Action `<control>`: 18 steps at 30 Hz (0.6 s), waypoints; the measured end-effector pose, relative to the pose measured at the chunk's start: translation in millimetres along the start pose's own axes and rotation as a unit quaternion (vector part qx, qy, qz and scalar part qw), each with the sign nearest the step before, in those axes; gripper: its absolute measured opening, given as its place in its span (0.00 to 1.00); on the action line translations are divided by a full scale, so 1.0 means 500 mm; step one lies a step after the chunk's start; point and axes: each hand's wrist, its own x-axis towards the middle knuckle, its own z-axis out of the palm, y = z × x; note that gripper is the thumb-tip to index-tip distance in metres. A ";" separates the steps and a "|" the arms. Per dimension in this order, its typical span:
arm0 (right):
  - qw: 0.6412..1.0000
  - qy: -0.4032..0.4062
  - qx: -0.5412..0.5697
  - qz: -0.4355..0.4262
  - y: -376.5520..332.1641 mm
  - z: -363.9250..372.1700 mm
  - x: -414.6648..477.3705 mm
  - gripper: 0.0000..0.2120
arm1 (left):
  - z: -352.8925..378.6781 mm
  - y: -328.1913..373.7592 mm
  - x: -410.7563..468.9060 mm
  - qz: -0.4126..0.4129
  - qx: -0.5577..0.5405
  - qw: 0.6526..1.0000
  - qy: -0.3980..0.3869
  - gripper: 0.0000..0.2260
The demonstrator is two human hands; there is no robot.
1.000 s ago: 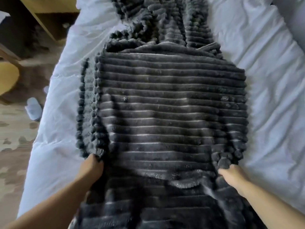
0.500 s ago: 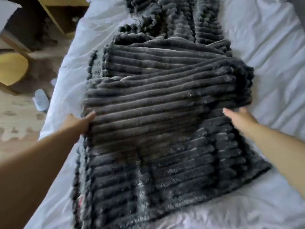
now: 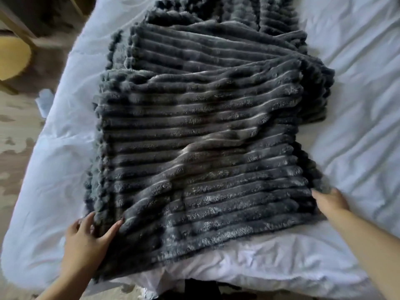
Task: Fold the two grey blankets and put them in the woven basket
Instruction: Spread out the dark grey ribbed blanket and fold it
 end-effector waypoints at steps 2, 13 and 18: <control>0.998 -0.052 -0.018 -0.015 0.005 -0.015 -0.005 0.10 | 0.002 -0.017 -0.026 0.038 0.012 0.999 0.015 0.29; 0.971 0.033 0.226 -0.066 0.162 -0.132 -0.228 0.15 | -0.068 -0.035 -0.113 0.131 -0.132 0.977 0.105 0.06; 0.908 -0.107 0.402 -0.052 0.264 -0.255 -0.425 0.08 | -0.184 -0.074 -0.222 0.003 -0.318 0.947 0.048 0.16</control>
